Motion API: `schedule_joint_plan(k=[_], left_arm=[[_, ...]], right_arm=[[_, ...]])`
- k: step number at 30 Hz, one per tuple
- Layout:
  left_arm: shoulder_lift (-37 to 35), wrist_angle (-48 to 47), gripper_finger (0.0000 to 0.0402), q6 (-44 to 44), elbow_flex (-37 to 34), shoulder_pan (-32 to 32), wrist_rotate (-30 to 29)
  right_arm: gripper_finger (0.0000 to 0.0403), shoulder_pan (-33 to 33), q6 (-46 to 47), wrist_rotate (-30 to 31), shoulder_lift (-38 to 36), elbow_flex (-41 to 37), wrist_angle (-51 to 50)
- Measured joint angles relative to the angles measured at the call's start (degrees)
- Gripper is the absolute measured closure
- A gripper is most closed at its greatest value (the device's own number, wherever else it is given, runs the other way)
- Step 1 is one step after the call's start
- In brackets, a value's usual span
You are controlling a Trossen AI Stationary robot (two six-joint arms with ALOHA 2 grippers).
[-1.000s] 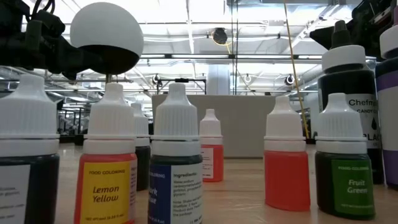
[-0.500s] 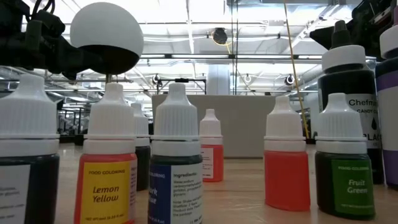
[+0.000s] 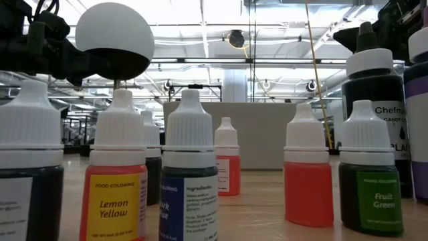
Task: Pick & Place food coloring
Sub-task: Put the large blue food coloring bottle into the gray bin
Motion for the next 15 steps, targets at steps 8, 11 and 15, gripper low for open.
schedule_joint_plan(k=[8,11,15], left_arm=[[0.0,0.0,0.0339,0.0,0.0,0.0,0.0],[0.0,0.0,0.0339,0.0,0.0,0.0,0.0],[0.0,0.0,0.0339,0.0,0.0,0.0,0.0]], right_arm=[[0.0403,0.0,-6.5,0.2,0.0,0.0,4.9],[0.0403,0.0,-8.3,0.1,0.0,0.0,8.4],[0.0403,0.2,-12.3,0.1,0.0,0.0,12.4]])
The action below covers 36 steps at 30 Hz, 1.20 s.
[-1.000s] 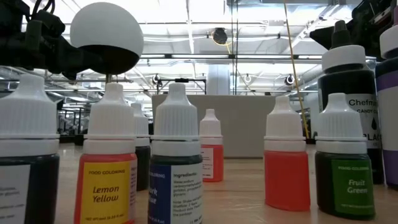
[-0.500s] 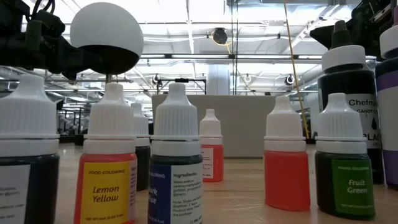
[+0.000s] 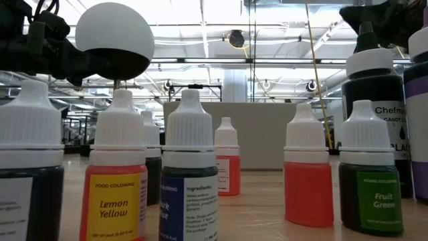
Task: Pick & Place food coloring
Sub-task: Put the large blue food coloring bottle into the gray bin
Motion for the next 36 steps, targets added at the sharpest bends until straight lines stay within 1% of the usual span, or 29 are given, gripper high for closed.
schedule_joint_plan(k=[2,6,7,9,11,13,15,19,22,24,27,31,36], left_arm=[[0.0,0.0,0.0339,0.0,0.0,0.0,0.0],[0.0,0.0,0.0339,0.0,0.0,0.0,0.0],[0.0,0.0,0.0339,0.0,0.0,0.0,0.0],[0.0,0.0,0.0339,0.0,0.0,0.0,0.0],[0.0,0.0,0.0339,0.0,0.0,0.0,0.0],[0.0,0.0,0.0339,0.0,0.0,0.0,0.0],[0.0,0.0,0.0339,0.0,0.0,0.0,0.0],[0.0,0.1,0.0339,0.0,0.0,0.0,0.0],[0.0,0.1,0.0339,0.0,0.0,0.0,0.0],[0.0,0.5,0.0339,0.0,0.0,0.0,0.0],[0.0,1.5,0.0339,-0.4,0.0,0.0,0.0],[0.0,2.4,0.0339,-1.6,0.0,0.0,0.8],[0.0,3.6,0.0339,-0.5,0.0,0.0,1.5]], right_arm=[[0.0403,0.0,-2.6,0.4,0.0,0.5,0.4],[0.0403,0.0,-6.3,4.5,2.3,3.5,-2.5],[0.0403,0.0,-7.2,5.2,3.7,4.6,-5.1],[0.0403,0.3,-8.4,7.2,7.5,8.3,-7.0],[0.0403,1.2,-9.1,10.8,11.5,12.7,-9.1],[0.0403,2.4,-9.4,14.0,16.5,17.5,-14.5],[0.0403,4.1,-8.7,17.0,21.1,23.0,-22.1],[0.0403,7.9,-3.0,22.4,29.2,33.7,-38.9],[0.0403,11.0,1.2,22.7,33.6,38.8,-46.6],[0.0403,13.4,3.0,22.7,35.3,40.7,-48.7],[0.0403,17.7,3.7,22.6,36.9,42.3,-48.0],[0.0403,22.8,2.7,22.6,38.8,42.4,-48.9],[0.0403,25.9,4.2,22.7,41.0,42.5,-49.2]])
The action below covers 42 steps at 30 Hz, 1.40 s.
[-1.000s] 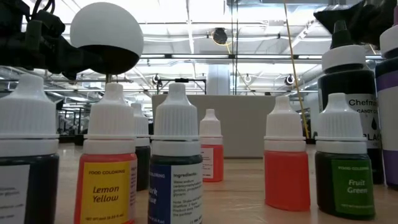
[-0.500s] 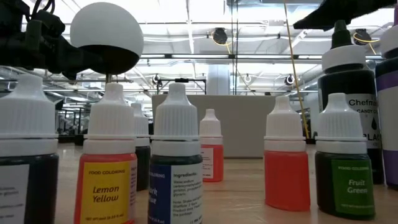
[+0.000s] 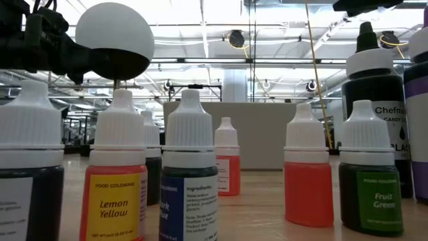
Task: Pick & Place food coloring
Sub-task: Put the large blue food coloring bottle into the gray bin
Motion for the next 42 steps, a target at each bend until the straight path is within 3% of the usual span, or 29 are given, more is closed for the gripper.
schedule_joint_plan(k=[9,16,24,30,35,42], left_arm=[[0.0,1.0,0.0339,7.7,0.0,0.2,-2.0],[0.0,5.3,0.0339,11.2,0.0,0.2,-3.0],[0.0,5.4,0.0339,11.1,0.0,0.2,-3.0],[0.0,2.8,0.0339,9.0,0.0,0.2,-3.1],[0.0,2.8,0.0339,9.4,0.0,0.2,-3.1],[0.0,2.8,0.0339,11.1,0.0,0.2,-6.0]], right_arm=[[0.0403,0.4,8.9,-0.3,4.7,0.0,1.1],[0.0387,0.5,7.2,-0.1,12.3,2.1,5.6],[0.0304,6.8,15.1,3.1,16.4,4.6,4.0],[0.0233,12.6,20.3,7.4,16.3,0.2,3.8],[0.0203,15.6,22.5,7.6,16.1,-7.2,14.1],[0.0196,17.8,19.9,7.6,15.4,-15.2,29.7]])
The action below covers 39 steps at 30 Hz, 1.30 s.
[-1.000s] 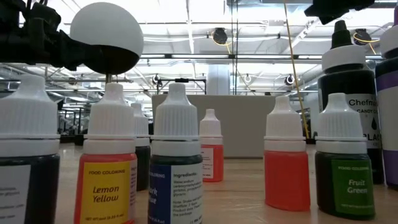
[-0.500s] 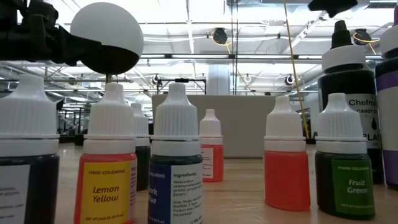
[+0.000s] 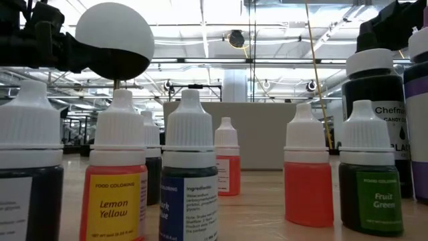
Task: Pick & Place food coloring
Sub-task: Put the large blue food coloring bottle into the gray bin
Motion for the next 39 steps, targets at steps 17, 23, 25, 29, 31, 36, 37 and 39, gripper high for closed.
schedule_joint_plan(k=[17,23,25,29,31,36,37,39], left_arm=[[0.0,-1.2,0.0339,-2.8,0.0,0.0,-0.6],[0.0,-1.2,0.0339,-0.6,0.0,0.0,-0.6],[0.0,-1.6,0.0339,-0.3,0.0,0.0,-0.6],[0.0,-1.0,0.0339,0.0,0.0,0.0,-0.6],[0.0,-1.0,0.0339,0.4,0.0,0.0,-0.6],[0.0,-0.5,0.0339,0.2,0.0,0.0,-0.6],[0.0,-0.6,0.0339,-0.3,0.0,0.0,-0.6],[0.0,-0.9,0.0339,-0.7,0.0,0.0,-0.6]], right_arm=[[0.0201,12.3,-14.0,17.8,9.9,17.7,-2.9],[0.0202,19.8,3.9,29.4,19.3,27.7,-19.0],[0.0202,20.7,9.9,29.7,22.0,28.4,-19.3],[0.0202,21.7,19.5,30.1,27.6,29.0,-17.6],[0.0202,21.7,23.4,29.9,30.2,29.0,-17.7],[0.0202,21.1,31.0,29.4,33.6,29.0,-17.3],[0.0202,21.2,32.4,29.1,33.9,29.0,-17.2],[0.0202,21.3,34.9,27.3,34.1,29.0,-17.3]])
